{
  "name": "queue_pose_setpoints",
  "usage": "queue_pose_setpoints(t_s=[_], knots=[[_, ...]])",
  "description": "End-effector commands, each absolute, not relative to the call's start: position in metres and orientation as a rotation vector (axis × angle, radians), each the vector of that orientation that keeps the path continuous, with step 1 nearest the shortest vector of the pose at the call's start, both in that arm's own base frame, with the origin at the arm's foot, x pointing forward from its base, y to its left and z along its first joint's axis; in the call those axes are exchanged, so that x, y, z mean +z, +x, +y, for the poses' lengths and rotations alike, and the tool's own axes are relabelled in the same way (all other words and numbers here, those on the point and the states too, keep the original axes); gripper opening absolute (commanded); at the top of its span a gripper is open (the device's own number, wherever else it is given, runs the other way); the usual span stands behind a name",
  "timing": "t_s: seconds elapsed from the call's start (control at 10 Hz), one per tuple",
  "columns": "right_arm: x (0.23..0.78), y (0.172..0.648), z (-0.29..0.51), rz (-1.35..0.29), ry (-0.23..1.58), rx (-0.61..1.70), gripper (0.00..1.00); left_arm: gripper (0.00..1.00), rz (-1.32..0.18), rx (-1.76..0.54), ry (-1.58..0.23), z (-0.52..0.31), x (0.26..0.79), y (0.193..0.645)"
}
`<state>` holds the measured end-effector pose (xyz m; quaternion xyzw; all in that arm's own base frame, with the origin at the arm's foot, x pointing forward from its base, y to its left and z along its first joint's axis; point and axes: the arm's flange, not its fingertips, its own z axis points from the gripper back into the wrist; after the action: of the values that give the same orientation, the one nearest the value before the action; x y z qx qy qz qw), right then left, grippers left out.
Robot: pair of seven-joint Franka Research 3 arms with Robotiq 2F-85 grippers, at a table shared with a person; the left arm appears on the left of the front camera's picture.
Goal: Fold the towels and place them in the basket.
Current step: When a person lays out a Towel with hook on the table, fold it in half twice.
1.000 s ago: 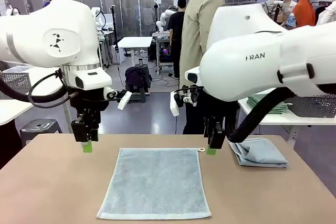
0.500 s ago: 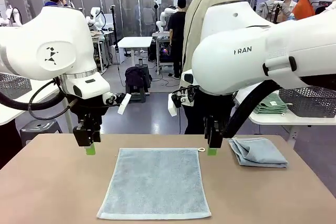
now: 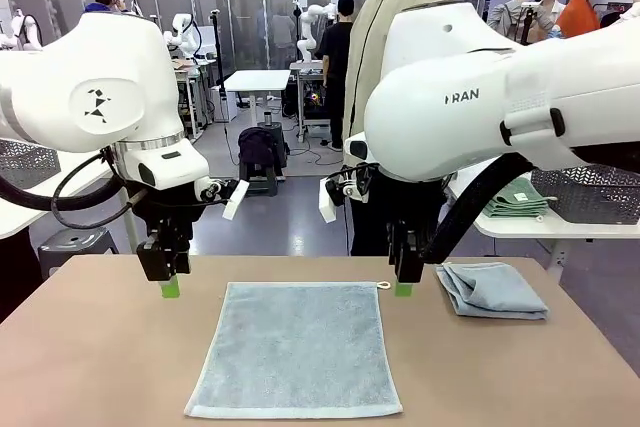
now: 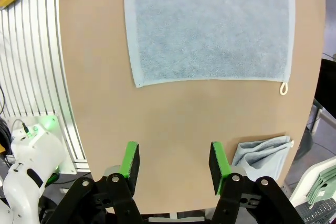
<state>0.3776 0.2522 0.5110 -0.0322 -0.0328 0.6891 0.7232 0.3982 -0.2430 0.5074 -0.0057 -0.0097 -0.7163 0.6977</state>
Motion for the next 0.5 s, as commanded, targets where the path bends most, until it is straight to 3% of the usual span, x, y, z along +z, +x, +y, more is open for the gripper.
queue_pose_setpoints(t_s=[0.0,0.1,0.2,0.3,0.4], knots=[[0.495,0.371,0.252,-0.076,-0.059,1.547,0.68,0.6,-0.044,-1.578,0.024,-0.243,0.496,0.376],[0.487,0.368,0.252,-0.06,-0.039,1.526,0.88,0.8,-0.045,-1.579,0.023,-0.239,0.49,0.365],[0.48,0.364,0.252,-0.063,-0.029,1.507,0.88,0.8,-0.062,-1.576,0.017,-0.236,0.488,0.355],[0.471,0.359,0.252,-0.067,-0.017,1.502,1.0,1.0,-0.078,-1.569,0.026,-0.234,0.485,0.343],[0.462,0.357,0.251,-0.072,-0.023,1.492,0.9,0.84,-0.087,-1.563,0.043,-0.234,0.48,0.336]])
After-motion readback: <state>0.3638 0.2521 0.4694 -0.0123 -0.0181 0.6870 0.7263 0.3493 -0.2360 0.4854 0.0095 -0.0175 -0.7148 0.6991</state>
